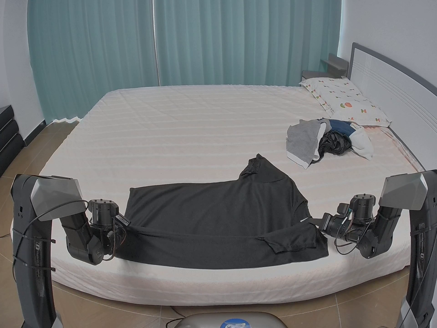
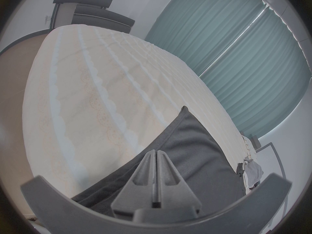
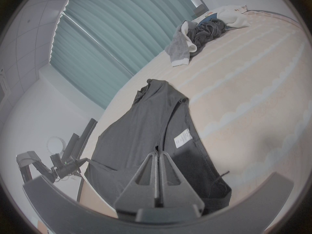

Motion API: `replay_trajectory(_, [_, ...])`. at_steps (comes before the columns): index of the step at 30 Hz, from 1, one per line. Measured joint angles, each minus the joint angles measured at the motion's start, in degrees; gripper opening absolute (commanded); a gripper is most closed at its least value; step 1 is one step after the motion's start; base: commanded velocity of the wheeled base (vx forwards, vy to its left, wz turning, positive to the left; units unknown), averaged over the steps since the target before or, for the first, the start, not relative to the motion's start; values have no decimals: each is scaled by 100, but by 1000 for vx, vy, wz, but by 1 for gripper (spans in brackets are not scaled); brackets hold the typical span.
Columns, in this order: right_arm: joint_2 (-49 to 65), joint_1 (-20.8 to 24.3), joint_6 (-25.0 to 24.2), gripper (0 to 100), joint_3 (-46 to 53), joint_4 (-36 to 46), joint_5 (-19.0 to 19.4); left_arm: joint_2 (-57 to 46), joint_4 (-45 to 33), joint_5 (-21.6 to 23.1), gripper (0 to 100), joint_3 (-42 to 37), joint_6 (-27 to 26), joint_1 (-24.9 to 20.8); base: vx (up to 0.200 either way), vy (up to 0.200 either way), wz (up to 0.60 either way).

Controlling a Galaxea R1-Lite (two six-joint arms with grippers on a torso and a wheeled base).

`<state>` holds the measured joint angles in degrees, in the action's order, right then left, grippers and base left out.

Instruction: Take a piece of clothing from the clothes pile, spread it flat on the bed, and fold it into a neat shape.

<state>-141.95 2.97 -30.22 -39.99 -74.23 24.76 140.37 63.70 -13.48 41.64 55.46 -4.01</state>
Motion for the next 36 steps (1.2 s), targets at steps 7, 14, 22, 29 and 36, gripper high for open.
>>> replay_trajectory(7, [18,-20,-174,0,0,-301,-89,20,5,-22,0,2,-1,68,0,0,0])
replay_trajectory(14, [-44,11,-163,0,-23,-293,-115,56,2,-22,0,6,-110,77,0,0,0])
replay_trajectory(22, [-221,50,-158,0,-194,-240,-210,135,10,-140,100,88,-169,71,0,0,0])
replay_trajectory(29, [-286,74,-152,100,-224,-229,-212,183,10,-146,100,129,-169,57,0,0,0])
replay_trajectory(36, [-288,66,-166,100,-207,-284,-227,183,13,-138,100,122,-169,62,0,0,0])
